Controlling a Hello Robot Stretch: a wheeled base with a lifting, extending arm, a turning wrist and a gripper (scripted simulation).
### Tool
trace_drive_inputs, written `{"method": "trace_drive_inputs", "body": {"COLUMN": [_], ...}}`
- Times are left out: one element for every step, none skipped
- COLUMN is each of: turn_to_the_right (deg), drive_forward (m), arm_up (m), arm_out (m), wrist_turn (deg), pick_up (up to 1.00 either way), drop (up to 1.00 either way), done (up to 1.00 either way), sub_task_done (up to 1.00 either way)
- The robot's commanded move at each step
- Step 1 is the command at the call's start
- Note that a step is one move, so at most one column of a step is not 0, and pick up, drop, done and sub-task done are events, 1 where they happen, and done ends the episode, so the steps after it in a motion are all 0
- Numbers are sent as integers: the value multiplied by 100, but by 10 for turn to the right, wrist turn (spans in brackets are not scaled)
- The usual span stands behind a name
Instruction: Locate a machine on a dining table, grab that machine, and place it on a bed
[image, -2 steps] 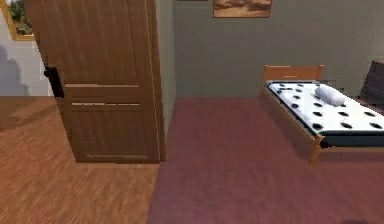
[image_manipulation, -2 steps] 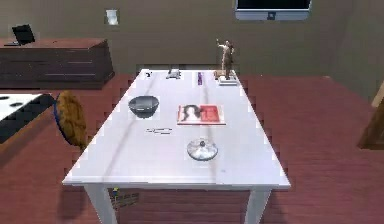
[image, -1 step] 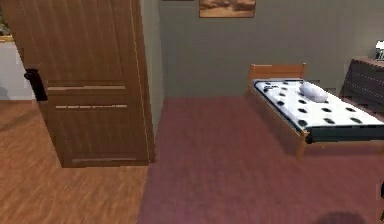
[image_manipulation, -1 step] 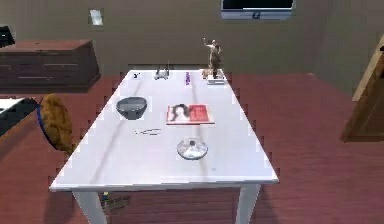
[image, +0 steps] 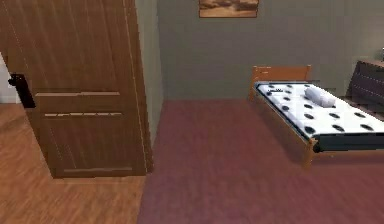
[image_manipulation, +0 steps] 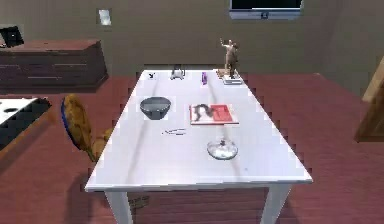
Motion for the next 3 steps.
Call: {"method": "trace_drive_inputs", "body": {"turn_to_the_right": [-450, -180, 0], "drive_forward": [0, 0, 100], "arm_up": [0, 0, 0], "arm_out": [0, 0, 0], "wrist_turn": [0, 0, 0], "pick_up": [0, 0, 0], "drop": [0, 0, 0], "done": [0, 0, 0], "sub_task_done": [0, 0, 0]}}
